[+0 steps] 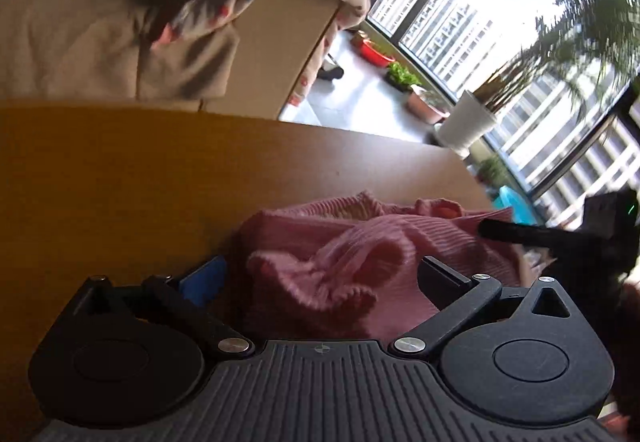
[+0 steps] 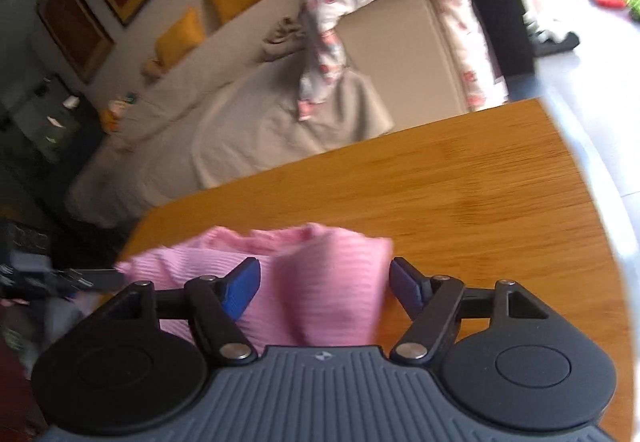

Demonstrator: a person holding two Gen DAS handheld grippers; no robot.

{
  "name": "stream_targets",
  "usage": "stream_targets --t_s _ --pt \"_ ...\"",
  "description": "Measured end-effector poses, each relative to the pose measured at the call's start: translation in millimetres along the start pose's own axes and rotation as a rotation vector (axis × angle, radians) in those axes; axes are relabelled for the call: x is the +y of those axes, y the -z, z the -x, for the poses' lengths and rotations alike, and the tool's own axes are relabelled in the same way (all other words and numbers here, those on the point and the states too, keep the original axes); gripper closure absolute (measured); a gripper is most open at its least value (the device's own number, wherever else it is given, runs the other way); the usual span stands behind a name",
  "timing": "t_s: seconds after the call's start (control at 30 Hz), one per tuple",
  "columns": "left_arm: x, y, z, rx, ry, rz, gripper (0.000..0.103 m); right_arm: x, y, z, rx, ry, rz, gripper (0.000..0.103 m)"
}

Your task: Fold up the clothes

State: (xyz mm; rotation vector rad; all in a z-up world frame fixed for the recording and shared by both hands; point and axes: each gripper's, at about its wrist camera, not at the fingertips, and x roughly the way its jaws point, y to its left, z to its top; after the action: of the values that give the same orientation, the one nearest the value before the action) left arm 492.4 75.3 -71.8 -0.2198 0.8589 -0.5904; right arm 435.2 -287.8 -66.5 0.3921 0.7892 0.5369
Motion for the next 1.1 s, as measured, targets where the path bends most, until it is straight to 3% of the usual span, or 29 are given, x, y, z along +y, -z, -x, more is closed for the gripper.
stream_targets --t_s 0.1,0.17,0.2,0.23,0.27,0.3,0.43,0.67,0.8,0.97,1.07,1.1 --pt "-11 1 -8 -0.033 -0.047 -0.072 0.0 18 -3 -17 0.021 0.012 0.096 0.038" --pt "-19 3 -10 -0.049 -0.067 -0.109 0.004 26 -6 -27 0.035 0.036 0.142 0.068" --pt "-23 4 -10 -0.053 -0.077 -0.127 0.022 28 -9 -31 0.043 0.048 0.153 0.073" --pt "-28 5 -8 -0.056 -0.081 -0.141 0.051 31 -9 -30 0.044 0.052 0.164 0.082" --pt "-31 5 -2 -0.059 -0.079 -0.148 0.061 33 -9 -28 0.044 0.055 0.175 0.085" --pt "-35 6 4 -0.062 -0.076 -0.154 0.069 36 -8 -26 0.044 0.057 0.186 0.086" --pt "-50 8 28 -0.075 -0.065 -0.182 0.078 61 -11 8 -0.011 0.015 0.265 0.089" --pt "-84 31 117 -0.185 -0.001 -0.256 0.08 117 10 97 -0.104 -0.02 0.433 0.09" --pt "-100 73 160 -0.201 0.017 -0.283 0.079 142 46 141 -0.113 -0.029 0.51 0.09" --pt "-98 131 182 -0.173 0.025 -0.244 0.075 163 108 170 -0.06 -0.018 0.582 0.09" --pt "-88 163 187 -0.135 0.045 -0.187 0.063 168 152 174 0.002 0.04 0.647 0.09" --pt "-85 172 189 -0.128 0.061 -0.17 0.051 170 166 175 0.022 0.059 0.668 0.089"
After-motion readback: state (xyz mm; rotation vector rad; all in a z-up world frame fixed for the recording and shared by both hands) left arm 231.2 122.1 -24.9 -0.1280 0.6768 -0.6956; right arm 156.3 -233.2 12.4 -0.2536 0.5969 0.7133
